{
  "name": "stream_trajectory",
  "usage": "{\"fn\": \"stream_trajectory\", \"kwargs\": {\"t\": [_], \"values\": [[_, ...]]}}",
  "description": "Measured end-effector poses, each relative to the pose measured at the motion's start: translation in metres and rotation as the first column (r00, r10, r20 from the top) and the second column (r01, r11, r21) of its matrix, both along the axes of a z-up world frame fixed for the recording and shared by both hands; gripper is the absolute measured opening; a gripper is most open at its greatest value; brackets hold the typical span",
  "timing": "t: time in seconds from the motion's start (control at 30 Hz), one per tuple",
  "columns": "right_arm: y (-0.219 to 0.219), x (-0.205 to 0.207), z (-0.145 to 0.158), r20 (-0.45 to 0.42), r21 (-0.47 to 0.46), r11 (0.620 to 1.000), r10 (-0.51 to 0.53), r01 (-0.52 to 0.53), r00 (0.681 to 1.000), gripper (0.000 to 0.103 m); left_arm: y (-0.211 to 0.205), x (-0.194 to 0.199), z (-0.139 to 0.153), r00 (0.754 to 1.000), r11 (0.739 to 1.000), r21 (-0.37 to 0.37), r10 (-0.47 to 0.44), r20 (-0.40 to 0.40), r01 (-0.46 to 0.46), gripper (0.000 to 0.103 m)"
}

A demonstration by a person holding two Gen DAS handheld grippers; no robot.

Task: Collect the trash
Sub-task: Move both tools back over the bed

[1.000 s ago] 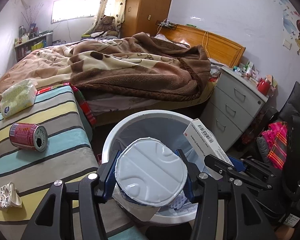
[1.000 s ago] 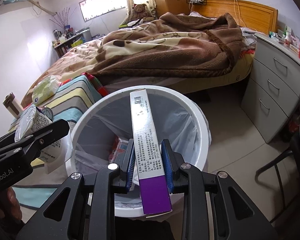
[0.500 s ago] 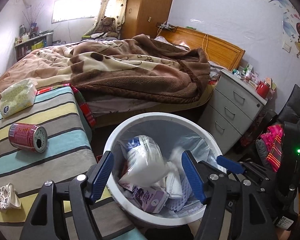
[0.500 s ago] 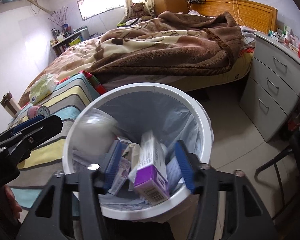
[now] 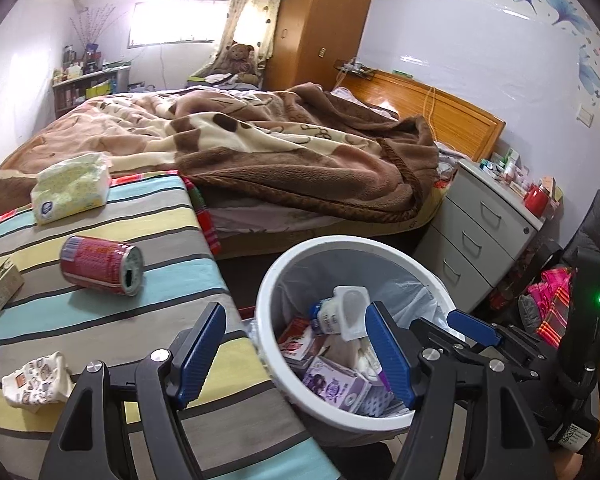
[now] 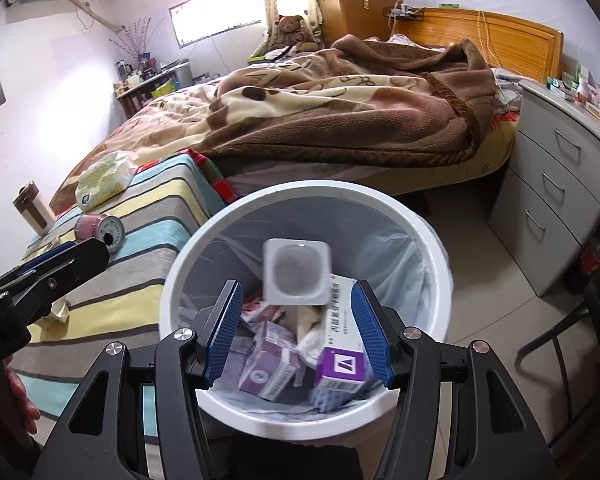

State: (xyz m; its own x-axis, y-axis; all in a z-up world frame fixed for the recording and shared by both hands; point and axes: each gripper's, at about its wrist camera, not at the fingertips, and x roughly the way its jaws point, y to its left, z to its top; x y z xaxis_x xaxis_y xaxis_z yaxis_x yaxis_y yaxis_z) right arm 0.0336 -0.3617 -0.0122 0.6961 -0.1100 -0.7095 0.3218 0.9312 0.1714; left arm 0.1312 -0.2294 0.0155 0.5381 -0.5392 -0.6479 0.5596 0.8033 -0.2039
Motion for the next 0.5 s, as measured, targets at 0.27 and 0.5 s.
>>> {"fn": "stream_trajectory", "kwargs": {"t": [0.27,0.5], "values": [[0.021,0.004,0.007,0.055,0.003,0.998,0.066,-0.066,0.996,0.064,0.037,0.002,0.003,0.998,0.998,-0.021,0.056,0.01,-0.056,0.072],[0.041,0.013,0.009,0.079,0.002,0.993,0.12,-0.12,0.99,0.064,0.081,0.005,0.004,0.992,0.992,-0.026,0.128,0.022,-0.127,0.072]]}}
